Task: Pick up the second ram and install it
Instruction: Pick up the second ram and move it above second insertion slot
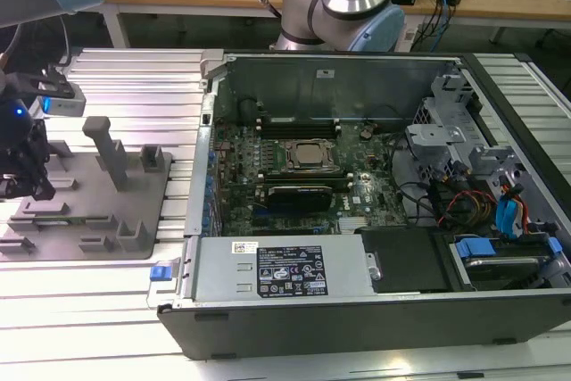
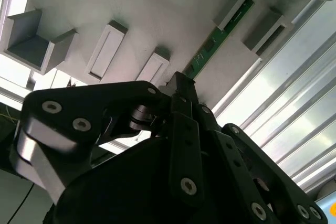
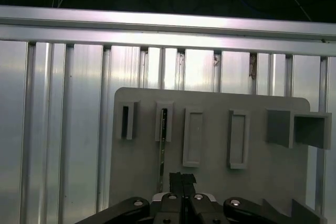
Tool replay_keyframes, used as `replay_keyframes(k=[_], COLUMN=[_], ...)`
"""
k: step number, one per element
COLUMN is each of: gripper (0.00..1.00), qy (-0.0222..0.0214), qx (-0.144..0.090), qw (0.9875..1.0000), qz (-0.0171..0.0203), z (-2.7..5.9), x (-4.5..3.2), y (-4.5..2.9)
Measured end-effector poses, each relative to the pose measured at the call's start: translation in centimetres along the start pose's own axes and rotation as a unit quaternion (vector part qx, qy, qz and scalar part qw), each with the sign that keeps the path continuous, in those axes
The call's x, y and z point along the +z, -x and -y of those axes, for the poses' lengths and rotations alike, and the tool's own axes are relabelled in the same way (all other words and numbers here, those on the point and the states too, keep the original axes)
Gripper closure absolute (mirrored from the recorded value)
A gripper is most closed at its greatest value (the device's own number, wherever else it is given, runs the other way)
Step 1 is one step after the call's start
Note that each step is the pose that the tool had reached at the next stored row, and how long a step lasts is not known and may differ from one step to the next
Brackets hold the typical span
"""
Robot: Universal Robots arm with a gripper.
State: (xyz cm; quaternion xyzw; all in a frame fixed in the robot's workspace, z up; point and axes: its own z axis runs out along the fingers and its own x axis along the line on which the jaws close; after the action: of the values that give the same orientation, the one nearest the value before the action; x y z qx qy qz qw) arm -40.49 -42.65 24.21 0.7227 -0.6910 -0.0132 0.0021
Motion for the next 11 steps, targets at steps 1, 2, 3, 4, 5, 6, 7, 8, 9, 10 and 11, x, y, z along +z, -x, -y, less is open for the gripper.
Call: replay_keyframes(k=[1,2,3,4,5,6,7,8,9,10,11], gripper=[0.92,0.91,0.86,0.73,0.73,0.66,0.66,0.66,0.66,0.66,0.66], qy=[0.0000,0.0000,0.0000,0.0000,0.0000,0.0000,0.0000,0.0000,0.0000,0.0001,0.0002], qx=[0.000,0.000,0.000,0.000,0.000,0.000,0.000,0.000,0.000,0.000,0.000], qw=[1.0000,1.0000,1.0000,1.0000,1.0000,1.0000,1.0000,1.0000,1.0000,1.0000,1.0000], qz=[0.0000,0.0000,0.0000,0.0000,0.0000,0.0000,0.0000,0.0000,0.0000,0.0000,0.0000], z=[-0.01,-0.01,-0.01,-0.02,-0.02,-0.03,-0.03,-0.03,-0.02,-0.02,-0.02], x=[0.00,0.00,0.00,0.00,-0.01,0.00,0.05,0.17,0.32,0.46,0.64], y=[0.00,0.00,0.00,0.00,0.00,0.00,0.00,-0.01,0.00,-0.01,-0.03])
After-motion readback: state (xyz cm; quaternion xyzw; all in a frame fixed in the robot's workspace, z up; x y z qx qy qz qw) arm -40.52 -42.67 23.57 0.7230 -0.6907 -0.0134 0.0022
